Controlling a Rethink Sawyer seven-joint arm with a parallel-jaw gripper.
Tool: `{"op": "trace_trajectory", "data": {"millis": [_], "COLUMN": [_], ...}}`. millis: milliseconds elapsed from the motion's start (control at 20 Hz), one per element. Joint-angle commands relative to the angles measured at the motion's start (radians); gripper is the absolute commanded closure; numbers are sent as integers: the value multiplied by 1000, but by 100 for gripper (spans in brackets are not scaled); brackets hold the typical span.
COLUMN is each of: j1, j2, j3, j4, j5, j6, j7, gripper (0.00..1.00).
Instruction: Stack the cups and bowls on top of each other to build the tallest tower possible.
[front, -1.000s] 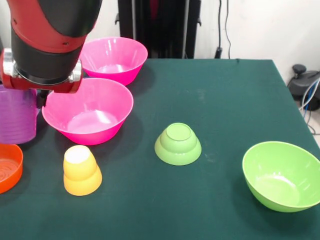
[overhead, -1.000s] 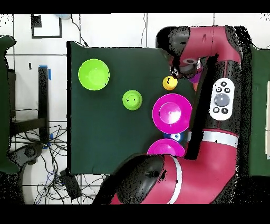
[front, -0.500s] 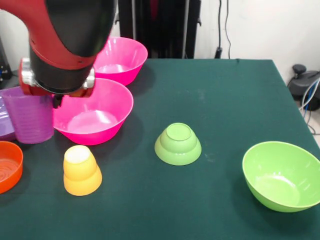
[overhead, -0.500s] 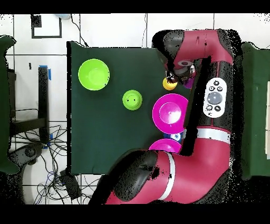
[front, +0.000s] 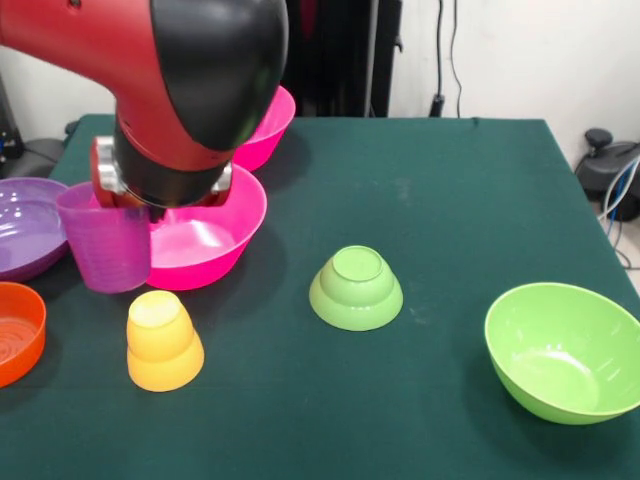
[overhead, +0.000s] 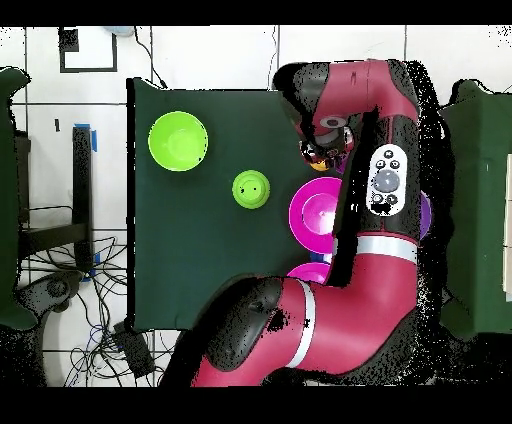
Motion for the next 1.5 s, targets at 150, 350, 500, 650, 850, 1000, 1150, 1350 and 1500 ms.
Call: {"op": "trace_trajectory", "data": {"millis": [150, 350, 500, 650, 850, 1000, 1150, 1350, 1500], "j1": [23, 28, 34, 36, 44, 46, 47, 49, 57], "j2": [19, 37, 37, 33, 44, 51, 46, 47, 75], "j3": [-6, -14, -25, -29, -26, -27, -31, -37, -36], "j4": [33, 12, 4, 3, -14, -18, -8, 0, -45], "j5": [29, 33, 40, 52, 62, 69, 77, 91, 90], "j6": [48, 40, 53, 62, 70, 59, 53, 39, 50], "j7": [55, 48, 39, 35, 35, 47, 50, 58, 57], "gripper": [100, 100, 100, 100, 100, 100, 100, 100, 100]}}
